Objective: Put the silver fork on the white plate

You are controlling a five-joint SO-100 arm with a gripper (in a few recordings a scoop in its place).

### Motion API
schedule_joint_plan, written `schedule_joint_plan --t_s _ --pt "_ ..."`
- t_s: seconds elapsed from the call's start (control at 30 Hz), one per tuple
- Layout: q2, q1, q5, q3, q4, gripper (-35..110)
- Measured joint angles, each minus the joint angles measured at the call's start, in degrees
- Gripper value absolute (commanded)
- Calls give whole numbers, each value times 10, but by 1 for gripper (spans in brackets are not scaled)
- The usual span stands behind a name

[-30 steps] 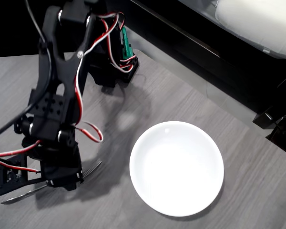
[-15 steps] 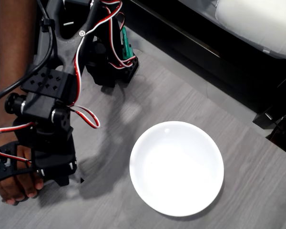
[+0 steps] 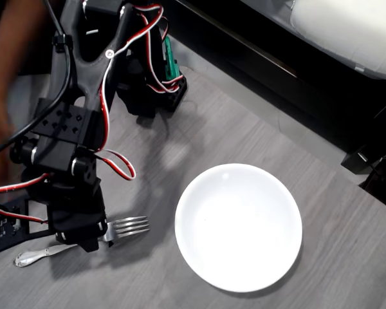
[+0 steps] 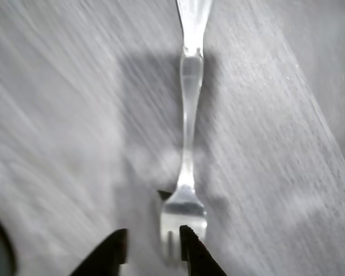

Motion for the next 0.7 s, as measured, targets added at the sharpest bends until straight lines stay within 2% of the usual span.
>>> schedule_joint_plan --t_s 0.47,0.7 --pt "-18 0 -35 34 15 17" --pt "-47 -10 -36 40 -18 17"
